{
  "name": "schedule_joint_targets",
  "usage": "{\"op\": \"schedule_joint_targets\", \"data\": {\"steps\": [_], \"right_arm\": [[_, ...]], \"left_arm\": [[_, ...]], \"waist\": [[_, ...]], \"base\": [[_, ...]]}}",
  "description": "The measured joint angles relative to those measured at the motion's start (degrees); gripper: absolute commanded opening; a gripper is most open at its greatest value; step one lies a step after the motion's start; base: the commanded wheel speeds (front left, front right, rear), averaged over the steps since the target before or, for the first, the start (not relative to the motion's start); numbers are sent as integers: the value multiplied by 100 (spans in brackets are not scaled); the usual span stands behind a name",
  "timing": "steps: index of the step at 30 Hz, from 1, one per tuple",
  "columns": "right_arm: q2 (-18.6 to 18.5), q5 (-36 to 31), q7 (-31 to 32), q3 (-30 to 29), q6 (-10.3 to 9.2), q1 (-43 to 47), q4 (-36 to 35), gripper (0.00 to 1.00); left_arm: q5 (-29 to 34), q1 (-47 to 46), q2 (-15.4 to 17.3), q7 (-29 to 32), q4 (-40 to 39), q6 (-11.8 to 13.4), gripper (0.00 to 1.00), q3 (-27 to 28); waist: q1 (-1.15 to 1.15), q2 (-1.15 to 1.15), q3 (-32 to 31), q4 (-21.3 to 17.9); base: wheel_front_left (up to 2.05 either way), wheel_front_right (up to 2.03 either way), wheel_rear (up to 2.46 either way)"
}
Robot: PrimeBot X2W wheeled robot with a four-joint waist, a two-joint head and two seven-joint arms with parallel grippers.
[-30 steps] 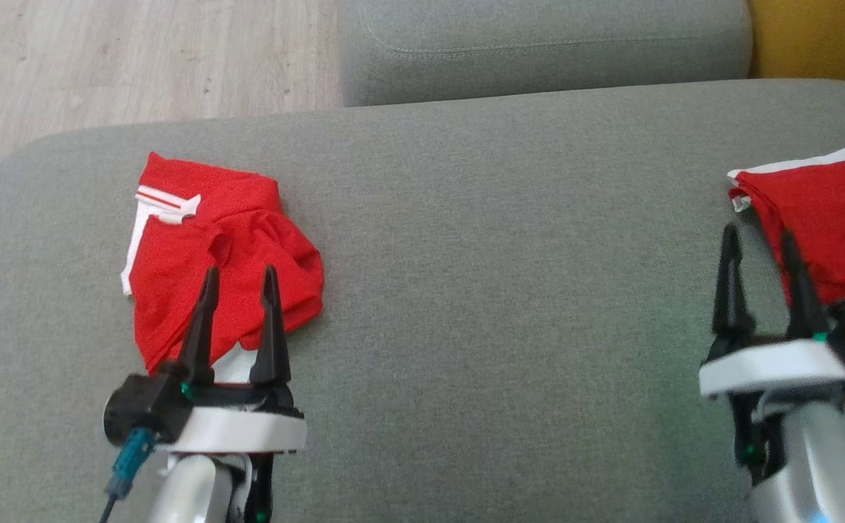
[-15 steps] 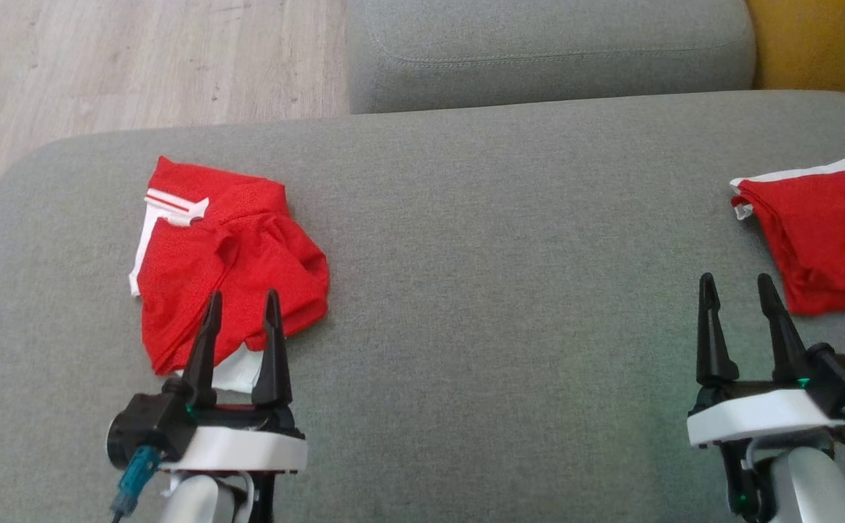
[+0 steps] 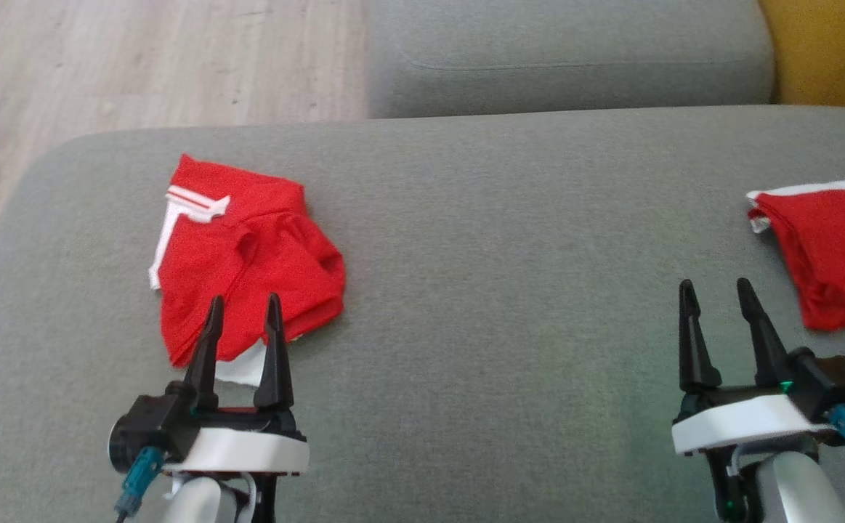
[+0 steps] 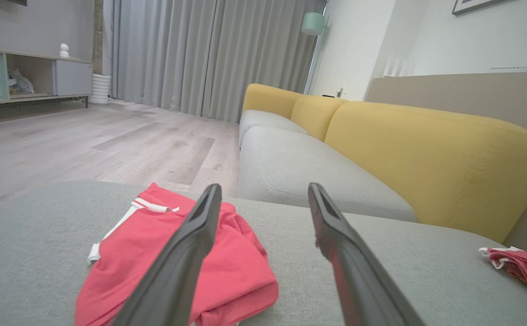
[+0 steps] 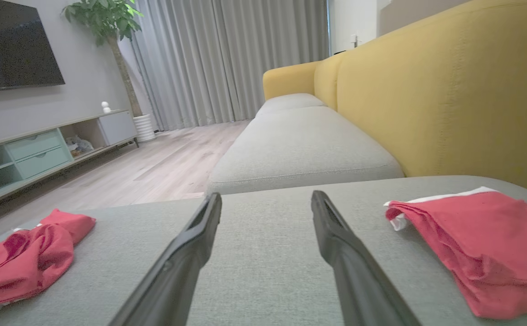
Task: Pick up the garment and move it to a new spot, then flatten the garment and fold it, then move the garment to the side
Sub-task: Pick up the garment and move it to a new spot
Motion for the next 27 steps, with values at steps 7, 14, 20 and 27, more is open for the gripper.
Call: {"op": "schedule_joint_targets", "data": {"steps": [7,14,20,27], "right_arm": [[1,-11,-14,372,0,92,-55,100],[2,10,-14,603,0,153,-51,100],[2,107,-14,768,0,212,-12,100],[2,167,-14,921,0,224,3,100]], "left_arm": [[49,13,1,0,16,26,100,15],[58,132,4,0,22,42,100,132],[103,154,4,0,23,40,100,232],[107,297,7,0,21,36,100,299]], "waist": [[0,0,-73,461],[0,0,-136,1038],[0,0,-176,1510],[0,0,-232,1871]], "base": [[0,0,0],[0,0,0],[0,0,0],[0,0,0]]}}
